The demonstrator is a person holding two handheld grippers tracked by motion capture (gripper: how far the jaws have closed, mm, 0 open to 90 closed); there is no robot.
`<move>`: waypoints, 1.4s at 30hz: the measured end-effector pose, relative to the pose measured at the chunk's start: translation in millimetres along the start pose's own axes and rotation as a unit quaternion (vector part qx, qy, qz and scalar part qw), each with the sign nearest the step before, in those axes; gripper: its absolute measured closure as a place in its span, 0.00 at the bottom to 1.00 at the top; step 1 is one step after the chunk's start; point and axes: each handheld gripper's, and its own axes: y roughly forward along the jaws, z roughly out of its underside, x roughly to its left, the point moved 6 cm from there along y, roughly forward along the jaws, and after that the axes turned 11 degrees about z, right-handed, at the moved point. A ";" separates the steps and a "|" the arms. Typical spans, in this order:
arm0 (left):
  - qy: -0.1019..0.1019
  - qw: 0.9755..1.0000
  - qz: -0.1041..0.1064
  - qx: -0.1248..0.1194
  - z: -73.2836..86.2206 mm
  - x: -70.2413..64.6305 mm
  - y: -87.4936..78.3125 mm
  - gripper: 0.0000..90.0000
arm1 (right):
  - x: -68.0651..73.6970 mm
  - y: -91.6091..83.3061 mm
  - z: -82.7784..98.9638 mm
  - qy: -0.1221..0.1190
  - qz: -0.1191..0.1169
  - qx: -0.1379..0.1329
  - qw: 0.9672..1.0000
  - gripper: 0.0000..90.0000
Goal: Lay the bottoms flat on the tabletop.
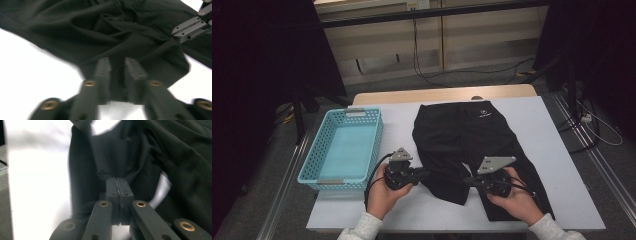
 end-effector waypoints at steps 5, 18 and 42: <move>-0.015 0.999 -0.029 -0.017 1.1 15.0 -2.4 0.50 | -9.6 -1.2 12.8 0.016 0.006 0.016 1.000 1.00; -0.017 0.998 -0.057 -0.021 1.4 26.1 -3.4 0.30 | -7.4 8.8 -18.2 0.001 0.038 -0.024 0.999 0.66; -0.027 0.997 -0.063 -0.017 5.5 29.9 -4.8 0.32 | -36.1 39.1 -21.2 0.028 0.083 0.013 0.996 1.00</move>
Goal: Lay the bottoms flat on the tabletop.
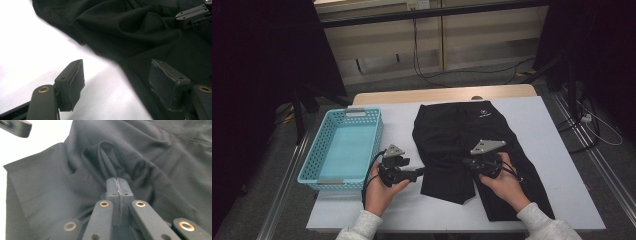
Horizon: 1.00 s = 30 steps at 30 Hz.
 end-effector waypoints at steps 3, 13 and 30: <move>0.000 1.000 -0.002 -0.004 -0.8 -0.1 -2.0 0.32 | 2.7 -4.2 -1.2 -0.011 -0.001 -0.012 1.000 0.86; -0.005 1.000 -0.015 -0.016 1.5 3.4 -8.9 0.27 | 65.8 -6.8 -25.5 -0.052 -0.081 -0.057 0.994 0.66; -0.010 0.999 -0.029 -0.023 -0.7 6.3 -11.6 0.23 | 125.3 18.9 -11.5 -0.112 -0.126 -0.012 0.986 0.88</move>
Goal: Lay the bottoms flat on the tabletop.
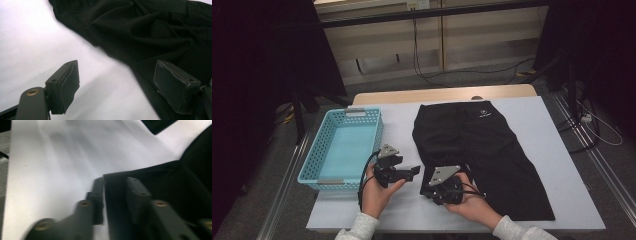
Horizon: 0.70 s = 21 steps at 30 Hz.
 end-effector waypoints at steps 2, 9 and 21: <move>-0.002 1.000 0.001 0.000 0.0 -0.5 1.0 0.23 | -2.9 -0.5 0.5 -0.004 0.003 0.001 1.000 0.99; -0.004 1.000 0.000 -0.006 -1.7 1.0 -0.2 0.22 | -15.4 -11.5 -1.6 0.014 0.000 -0.015 1.000 1.00; -0.016 1.000 0.006 -0.018 -11.4 2.6 6.7 0.24 | -61.4 -64.0 3.5 0.069 0.058 -0.083 0.992 1.00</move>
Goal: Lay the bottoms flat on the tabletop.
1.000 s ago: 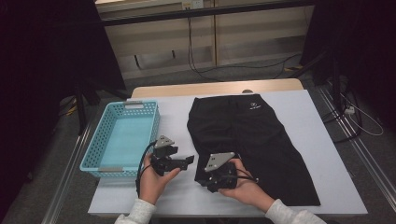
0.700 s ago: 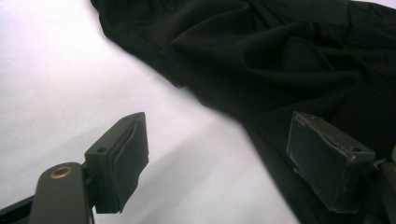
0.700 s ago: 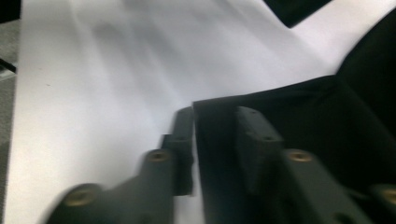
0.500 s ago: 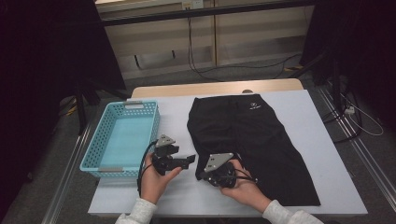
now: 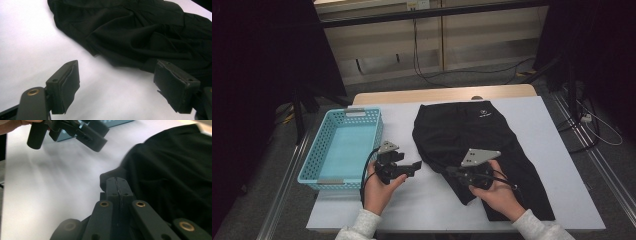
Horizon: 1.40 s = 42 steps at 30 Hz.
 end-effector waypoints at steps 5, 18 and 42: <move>-0.006 1.000 0.000 0.003 -5.1 2.0 10.2 0.26 | -7.0 -12.6 6.8 0.009 0.016 0.001 1.000 1.00; -0.012 0.998 -0.022 0.051 -7.8 16.7 46.6 0.61 | -15.1 -35.2 19.2 0.024 0.043 -0.004 0.999 1.00; -0.006 0.998 -0.038 0.048 -40.5 21.6 39.9 1.00 | 51.2 -13.6 9.6 0.002 -0.071 0.012 0.997 1.00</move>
